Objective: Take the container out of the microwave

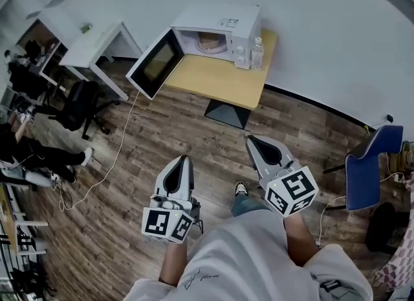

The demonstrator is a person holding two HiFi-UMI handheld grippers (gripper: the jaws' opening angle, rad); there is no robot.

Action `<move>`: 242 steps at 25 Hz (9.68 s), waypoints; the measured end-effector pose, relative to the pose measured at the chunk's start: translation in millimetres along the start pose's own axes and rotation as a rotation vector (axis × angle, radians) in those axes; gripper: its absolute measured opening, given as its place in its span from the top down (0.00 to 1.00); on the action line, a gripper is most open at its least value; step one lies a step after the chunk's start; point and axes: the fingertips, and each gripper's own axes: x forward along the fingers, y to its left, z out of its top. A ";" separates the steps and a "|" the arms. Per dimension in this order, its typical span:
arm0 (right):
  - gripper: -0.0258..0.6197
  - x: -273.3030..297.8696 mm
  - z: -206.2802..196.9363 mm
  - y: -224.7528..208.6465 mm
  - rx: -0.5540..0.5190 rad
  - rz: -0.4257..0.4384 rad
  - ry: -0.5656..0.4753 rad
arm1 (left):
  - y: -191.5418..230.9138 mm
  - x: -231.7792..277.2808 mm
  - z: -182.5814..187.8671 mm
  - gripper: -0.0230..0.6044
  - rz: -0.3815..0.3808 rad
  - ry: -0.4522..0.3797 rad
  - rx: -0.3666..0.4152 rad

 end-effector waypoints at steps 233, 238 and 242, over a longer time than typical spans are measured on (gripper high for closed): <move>0.87 455.8 -58.5 -184.3 -0.431 -0.284 0.480 | 352.4 335.2 -6.5 0.95 -0.203 0.244 -0.003; 0.87 447.6 -30.6 -161.2 -0.368 -0.226 0.341 | 353.9 333.0 -3.7 0.95 -0.184 0.225 0.012; 0.87 440.7 -17.7 -151.6 -0.340 -0.203 0.277 | 355.3 331.0 -3.1 0.95 -0.177 0.216 0.002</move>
